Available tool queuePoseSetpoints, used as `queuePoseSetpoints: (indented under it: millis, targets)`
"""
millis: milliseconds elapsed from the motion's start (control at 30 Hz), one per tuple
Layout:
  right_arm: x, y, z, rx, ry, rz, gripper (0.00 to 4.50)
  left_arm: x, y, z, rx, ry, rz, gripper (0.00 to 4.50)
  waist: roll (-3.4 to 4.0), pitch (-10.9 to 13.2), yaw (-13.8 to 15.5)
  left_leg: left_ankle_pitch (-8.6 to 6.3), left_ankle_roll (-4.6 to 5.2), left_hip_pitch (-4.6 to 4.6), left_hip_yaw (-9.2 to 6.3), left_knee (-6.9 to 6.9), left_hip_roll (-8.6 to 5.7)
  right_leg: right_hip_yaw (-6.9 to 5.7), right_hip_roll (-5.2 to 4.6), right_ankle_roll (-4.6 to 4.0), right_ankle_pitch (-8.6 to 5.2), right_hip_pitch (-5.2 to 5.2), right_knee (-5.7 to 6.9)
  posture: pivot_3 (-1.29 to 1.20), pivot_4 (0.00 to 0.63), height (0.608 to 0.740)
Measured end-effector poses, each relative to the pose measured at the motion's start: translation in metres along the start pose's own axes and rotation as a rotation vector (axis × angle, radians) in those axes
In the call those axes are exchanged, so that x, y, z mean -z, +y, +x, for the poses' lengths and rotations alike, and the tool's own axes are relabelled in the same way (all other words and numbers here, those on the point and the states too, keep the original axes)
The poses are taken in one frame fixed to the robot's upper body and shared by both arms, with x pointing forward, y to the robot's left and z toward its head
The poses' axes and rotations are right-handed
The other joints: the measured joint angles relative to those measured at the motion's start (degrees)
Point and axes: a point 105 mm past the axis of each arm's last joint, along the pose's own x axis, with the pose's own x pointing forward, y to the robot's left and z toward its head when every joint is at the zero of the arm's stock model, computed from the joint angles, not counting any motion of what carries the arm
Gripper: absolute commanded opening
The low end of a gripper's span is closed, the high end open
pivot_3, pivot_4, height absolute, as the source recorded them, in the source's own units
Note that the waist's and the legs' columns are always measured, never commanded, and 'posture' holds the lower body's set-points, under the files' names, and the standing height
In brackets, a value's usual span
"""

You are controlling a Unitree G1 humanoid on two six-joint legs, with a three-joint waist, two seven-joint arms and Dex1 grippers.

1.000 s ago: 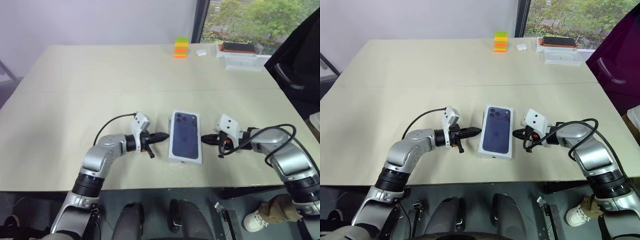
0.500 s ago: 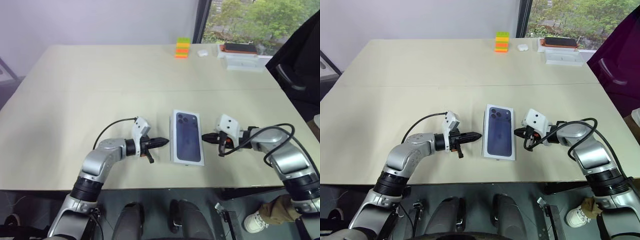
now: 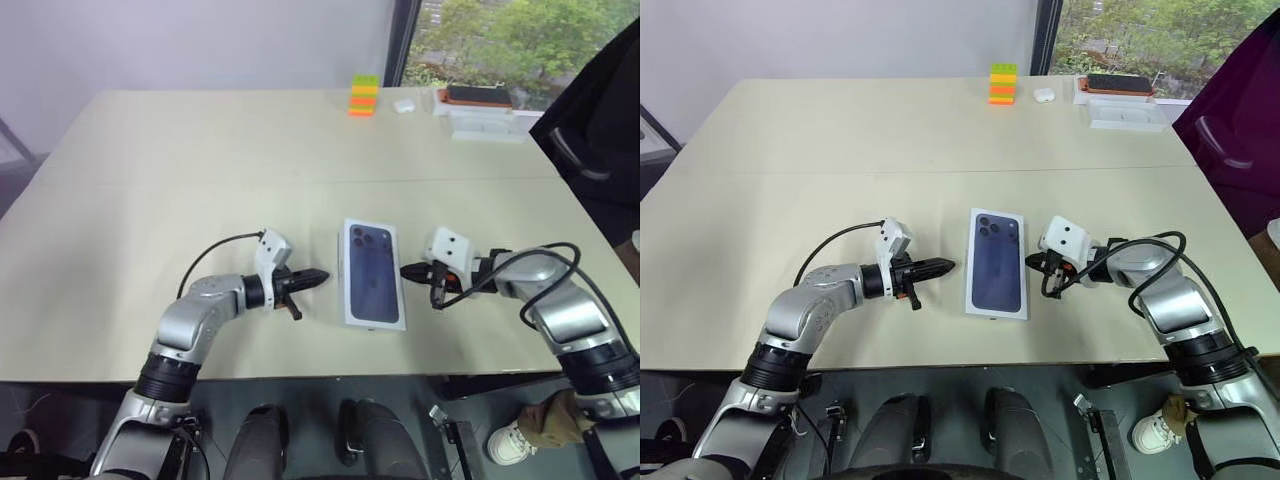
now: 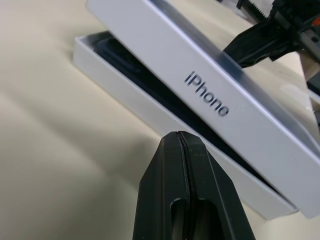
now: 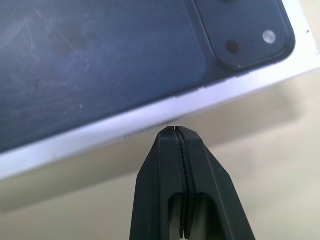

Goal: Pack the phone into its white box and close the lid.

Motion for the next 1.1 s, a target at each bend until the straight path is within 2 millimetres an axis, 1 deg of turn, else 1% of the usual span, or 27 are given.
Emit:
queuePoseSetpoints:
  millis: [100,200,433,533,633,733,800,867,900,967,1033,1100]
  targets:
    - [0.001,-0.001,0.001,0.002,0.007,0.025,0.01,-0.001,0.002,-0.001,-0.010,-0.003,0.000,0.00,0.00,0.00,0.02,0.00,0.00,0.00,0.01,0.00,0.00,0.00,-0.01,0.00,0.00,0.01,0.00,0.00,0.150,0.740]
    - [-0.002,-0.004,0.005,0.011,-0.004,0.066,0.01,-0.001,0.002,-0.001,-0.011,-0.007,0.003,0.00,0.00,0.00,-0.04,0.00,0.00,0.02,0.01,0.00,0.00,0.00,0.00,0.00,0.00,0.01,0.00,0.00,0.150,0.740]
    - [-0.001,-0.011,0.004,0.043,0.009,0.063,0.01,-0.002,0.002,0.000,-0.017,-0.012,0.006,0.00,0.00,0.00,0.02,0.00,0.00,0.02,0.03,0.00,0.00,0.01,-0.01,0.00,0.00,0.02,0.00,0.00,0.150,0.740]
    - [-0.001,-0.018,0.001,0.067,0.014,0.060,0.01,-0.005,0.005,-0.002,-0.032,-0.023,0.005,0.00,0.00,0.00,0.02,0.00,0.00,0.02,0.02,0.00,0.00,0.01,-0.01,0.00,0.00,0.02,0.01,0.00,0.150,0.740]
    - [-0.010,-0.028,-0.008,0.088,-0.043,0.096,0.01,-0.017,0.009,-0.006,-0.040,-0.058,0.004,0.00,0.00,0.00,0.03,0.00,0.00,0.01,0.02,0.00,0.00,0.00,-0.01,-0.01,0.01,0.02,0.01,0.00,0.150,0.740]
    - [-0.027,-0.039,-0.019,0.107,-0.120,0.094,0.01,-0.041,0.006,-0.006,-0.018,-0.116,0.020,0.00,0.00,0.00,0.03,0.00,0.00,0.02,0.01,0.00,0.00,0.00,-0.01,0.00,0.00,0.03,0.00,0.00,0.150,0.740]
    - [-0.039,-0.042,-0.022,0.109,-0.186,0.118,0.01,-0.058,0.001,-0.004,0.002,-0.160,0.037,0.00,0.00,0.00,0.02,0.00,0.00,0.02,0.01,0.00,0.00,0.01,-0.01,0.00,0.00,0.04,0.00,0.00,0.150,0.740]
    - [-0.048,-0.041,-0.020,0.094,-0.245,0.146,0.01,-0.069,-0.004,0.000,0.022,-0.187,0.052,0.00,0.00,0.00,0.02,0.00,-0.01,0.06,0.02,0.00,0.00,0.02,-0.01,0.00,0.01,0.07,0.00,0.00,0.150,0.740]
    - [-0.051,-0.040,-0.019,0.085,-0.260,0.153,0.01,-0.071,-0.006,0.002,0.030,-0.195,0.055,0.00,0.00,0.00,0.02,0.00,-0.01,0.06,0.01,0.00,0.00,0.04,-0.01,0.00,0.01,0.07,0.00,0.00,0.150,0.740]
    - [-0.051,-0.034,-0.015,0.070,-0.259,0.149,0.01,-0.069,-0.008,0.008,0.037,-0.193,0.048,0.00,0.00,0.00,0.02,0.00,-0.01,0.08,0.01,-0.01,0.00,0.04,0.00,0.00,0.00,0.09,0.01,0.00,0.150,0.740]
    - [-0.049,-0.021,-0.005,0.034,-0.252,0.149,0.01,-0.063,-0.010,0.015,0.046,-0.173,0.038,0.00,0.00,0.00,0.02,0.00,-0.01,0.10,0.02,-0.01,0.00,0.04,0.00,0.00,0.00,0.10,0.01,0.00,0.150,0.740]
    - [-0.044,-0.010,0.006,0.002,-0.239,0.163,0.01,-0.060,-0.013,0.018,0.055,-0.167,0.037,0.00,0.00,0.00,-0.05,0.00,-0.01,0.10,0.03,-0.02,0.00,0.06,0.00,0.00,0.00,0.09,0.01,0.00,0.150,0.740]
